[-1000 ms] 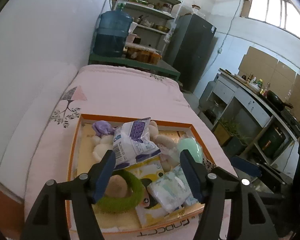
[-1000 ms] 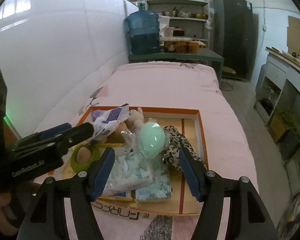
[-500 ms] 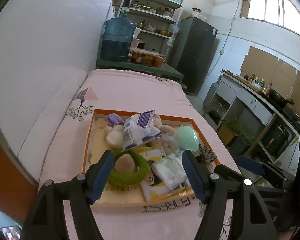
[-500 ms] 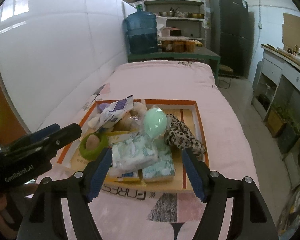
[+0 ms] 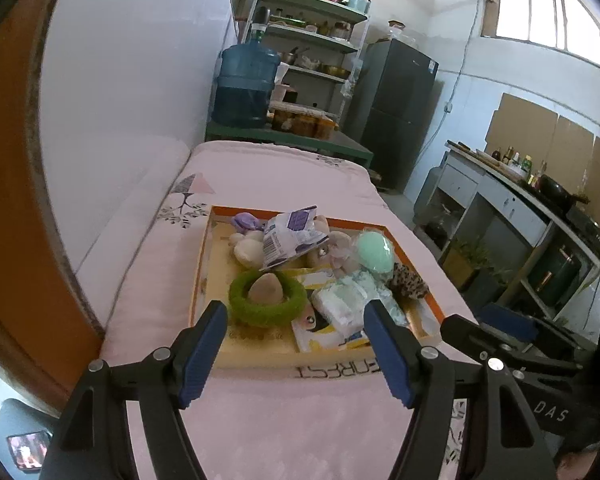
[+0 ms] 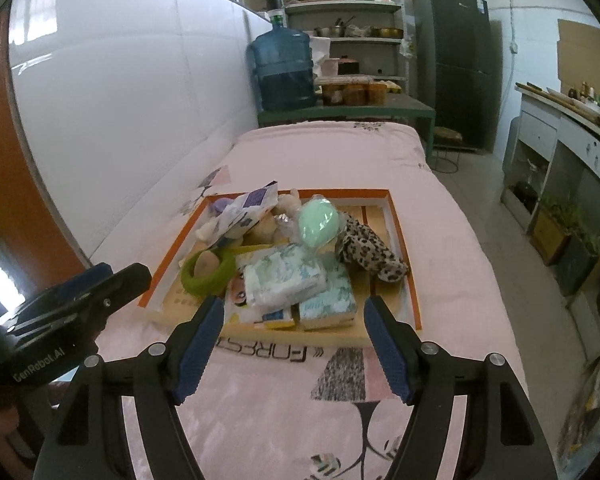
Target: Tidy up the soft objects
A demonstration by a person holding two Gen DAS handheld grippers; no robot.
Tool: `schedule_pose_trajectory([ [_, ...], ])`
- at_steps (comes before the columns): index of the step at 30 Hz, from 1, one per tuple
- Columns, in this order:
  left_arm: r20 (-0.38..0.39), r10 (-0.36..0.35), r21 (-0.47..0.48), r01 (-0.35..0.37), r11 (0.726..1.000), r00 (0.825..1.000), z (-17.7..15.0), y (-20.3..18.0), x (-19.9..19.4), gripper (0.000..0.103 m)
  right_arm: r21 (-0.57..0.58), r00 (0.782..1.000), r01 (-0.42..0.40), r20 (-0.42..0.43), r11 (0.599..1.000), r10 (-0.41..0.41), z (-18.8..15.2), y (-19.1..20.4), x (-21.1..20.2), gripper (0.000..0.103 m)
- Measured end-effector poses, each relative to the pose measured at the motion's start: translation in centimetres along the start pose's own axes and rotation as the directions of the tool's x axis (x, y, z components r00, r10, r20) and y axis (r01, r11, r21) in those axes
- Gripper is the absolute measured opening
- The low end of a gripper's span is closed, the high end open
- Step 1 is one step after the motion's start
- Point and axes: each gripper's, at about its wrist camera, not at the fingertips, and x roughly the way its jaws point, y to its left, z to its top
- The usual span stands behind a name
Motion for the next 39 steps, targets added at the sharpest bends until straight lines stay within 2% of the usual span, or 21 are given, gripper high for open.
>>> schedule_pose_trajectory([
  [8,0.005,0.019,0.026,-0.019,0.999,1.0,-1.1,-0.3,-1.9,0.07,0.008,1.0,0.005,0.0,1.0,-0.005,-1.1,0.6,-1.1,0.074],
  [18,0.015,0.081,0.057,-0.082,0.995,0.997,-2.5,-1.7,-4.5,0.07,0.011,0.999,0.041,0.008,0.999,-0.041,-2.6,1.6,-2.9,0.074],
  [26,0.013,0.142,0.037,-0.143,0.989,0.99,-3.5,-2.2,-6.5,0.07,0.002,0.997,0.071,0.034,0.997,-0.071,-3.7,2.3,-4.9,0.074],
  [33,0.028,0.163,0.013,-0.163,0.986,0.986,-3.9,-2.0,-7.9,0.07,-0.001,0.993,0.101,0.067,0.995,-0.101,-4.1,2.4,-7.0,0.074],
  [39,0.045,0.243,0.03,-0.244,0.969,0.969,-4.3,-2.4,-9.5,0.07,-0.012,0.99,0.116,0.083,0.993,-0.115,-5.1,2.9,-8.8,0.074],
])
